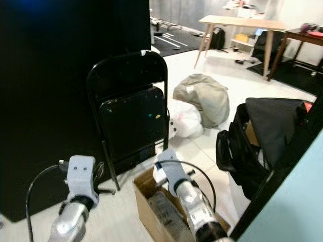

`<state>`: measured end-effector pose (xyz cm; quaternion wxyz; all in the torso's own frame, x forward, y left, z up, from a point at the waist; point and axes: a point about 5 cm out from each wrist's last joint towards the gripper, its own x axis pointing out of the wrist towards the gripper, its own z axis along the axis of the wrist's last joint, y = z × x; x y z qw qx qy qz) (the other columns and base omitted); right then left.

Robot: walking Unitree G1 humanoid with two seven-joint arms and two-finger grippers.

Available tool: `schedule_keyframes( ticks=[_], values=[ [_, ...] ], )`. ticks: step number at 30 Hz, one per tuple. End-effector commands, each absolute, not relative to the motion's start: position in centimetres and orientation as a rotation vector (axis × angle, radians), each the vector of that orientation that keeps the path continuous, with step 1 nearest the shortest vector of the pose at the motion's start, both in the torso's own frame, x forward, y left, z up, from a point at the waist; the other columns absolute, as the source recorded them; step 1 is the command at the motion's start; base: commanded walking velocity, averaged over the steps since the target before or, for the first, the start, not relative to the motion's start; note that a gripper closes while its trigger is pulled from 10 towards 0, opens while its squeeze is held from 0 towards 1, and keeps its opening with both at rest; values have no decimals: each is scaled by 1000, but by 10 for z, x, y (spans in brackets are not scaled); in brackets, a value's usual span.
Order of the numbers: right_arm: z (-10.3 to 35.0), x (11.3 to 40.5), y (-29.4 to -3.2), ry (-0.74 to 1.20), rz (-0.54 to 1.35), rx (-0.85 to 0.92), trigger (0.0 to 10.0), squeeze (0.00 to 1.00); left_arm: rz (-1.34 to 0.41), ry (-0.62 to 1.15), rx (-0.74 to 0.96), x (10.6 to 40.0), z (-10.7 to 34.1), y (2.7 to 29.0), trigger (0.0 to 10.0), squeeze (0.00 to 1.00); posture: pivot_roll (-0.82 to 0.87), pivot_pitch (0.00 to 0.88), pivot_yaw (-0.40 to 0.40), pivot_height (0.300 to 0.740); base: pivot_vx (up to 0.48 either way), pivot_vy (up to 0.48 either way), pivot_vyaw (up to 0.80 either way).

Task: Clean up the room

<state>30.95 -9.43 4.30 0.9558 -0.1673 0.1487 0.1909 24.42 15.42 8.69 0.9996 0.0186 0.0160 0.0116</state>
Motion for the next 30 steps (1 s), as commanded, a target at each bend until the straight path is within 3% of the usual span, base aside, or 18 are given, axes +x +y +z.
schedule_keyframes(
  ticks=[1,18,19,26,30],
  values=[
    [41,308,-95,318,390,-337,10000,0,33,40,30,244,85,155,10000,0,21,0,-14,740,0,0,0],
    [33,304,-91,377,441,-366,10000,0,11,76,57,242,79,155,10000,0,17,0,-10,740,0,0,0],
    [20,299,-86,473,552,-495,10000,0,-22,112,126,238,71,158,10000,0,11,0,-11,740,0,0,0],
    [15,300,-80,518,622,-601,10000,0,-85,115,197,235,69,160,10000,0,8,15,-26,740,0,0,0],
    [20,310,-69,524,662,-712,10000,0,-177,107,281,226,69,165,10000,0,13,85,-72,740,0,0,0]
  ],
)
